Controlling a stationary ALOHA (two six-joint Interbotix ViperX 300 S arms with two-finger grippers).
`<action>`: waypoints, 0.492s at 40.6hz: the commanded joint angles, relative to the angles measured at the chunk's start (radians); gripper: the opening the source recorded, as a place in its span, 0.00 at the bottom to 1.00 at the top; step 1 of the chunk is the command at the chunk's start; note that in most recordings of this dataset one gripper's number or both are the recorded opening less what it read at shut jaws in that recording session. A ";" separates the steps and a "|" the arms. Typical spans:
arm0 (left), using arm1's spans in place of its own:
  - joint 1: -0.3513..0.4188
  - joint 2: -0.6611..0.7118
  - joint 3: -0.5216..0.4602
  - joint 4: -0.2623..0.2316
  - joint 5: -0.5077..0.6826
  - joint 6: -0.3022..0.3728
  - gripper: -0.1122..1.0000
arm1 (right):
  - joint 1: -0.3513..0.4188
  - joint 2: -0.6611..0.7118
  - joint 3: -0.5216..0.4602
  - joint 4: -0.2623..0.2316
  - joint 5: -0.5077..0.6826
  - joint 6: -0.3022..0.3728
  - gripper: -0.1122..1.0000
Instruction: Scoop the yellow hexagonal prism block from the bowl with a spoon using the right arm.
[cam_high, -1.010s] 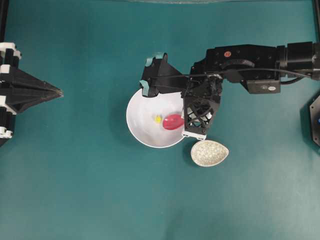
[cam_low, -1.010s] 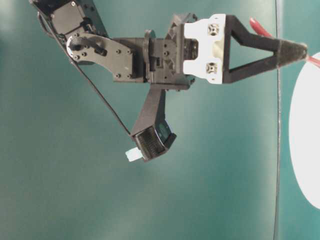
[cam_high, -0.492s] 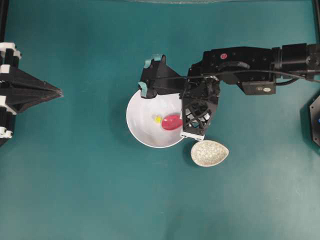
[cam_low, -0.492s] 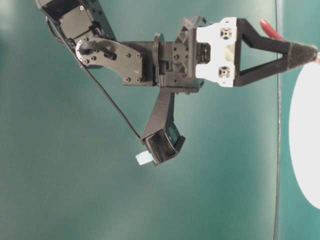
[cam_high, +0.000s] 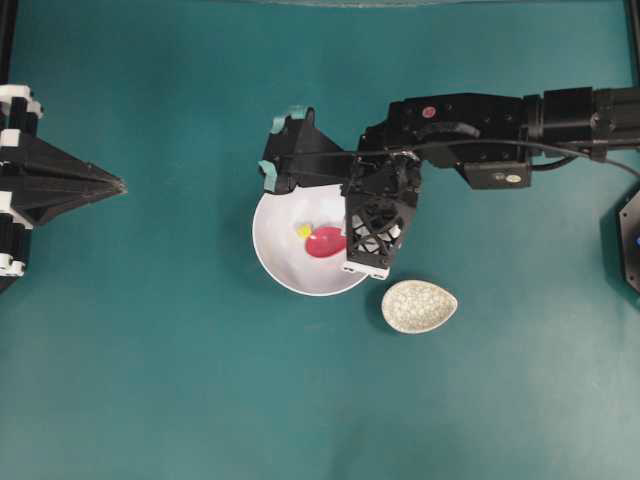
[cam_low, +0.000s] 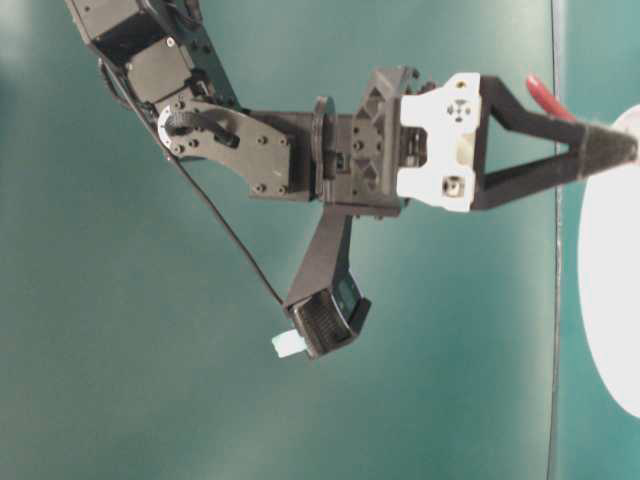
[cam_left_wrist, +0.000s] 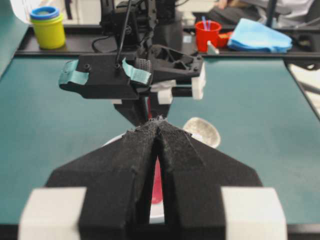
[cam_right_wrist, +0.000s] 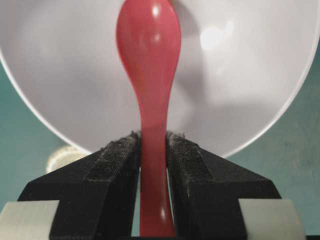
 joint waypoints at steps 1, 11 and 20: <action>0.000 0.009 -0.028 0.003 -0.005 0.002 0.10 | -0.009 -0.018 -0.031 0.003 -0.017 0.000 0.32; 0.000 0.009 -0.028 0.003 -0.005 0.002 0.10 | -0.026 -0.018 -0.032 0.003 -0.055 0.000 0.32; 0.000 0.008 -0.028 0.003 -0.005 0.002 0.10 | -0.031 -0.018 -0.034 0.003 -0.092 0.000 0.32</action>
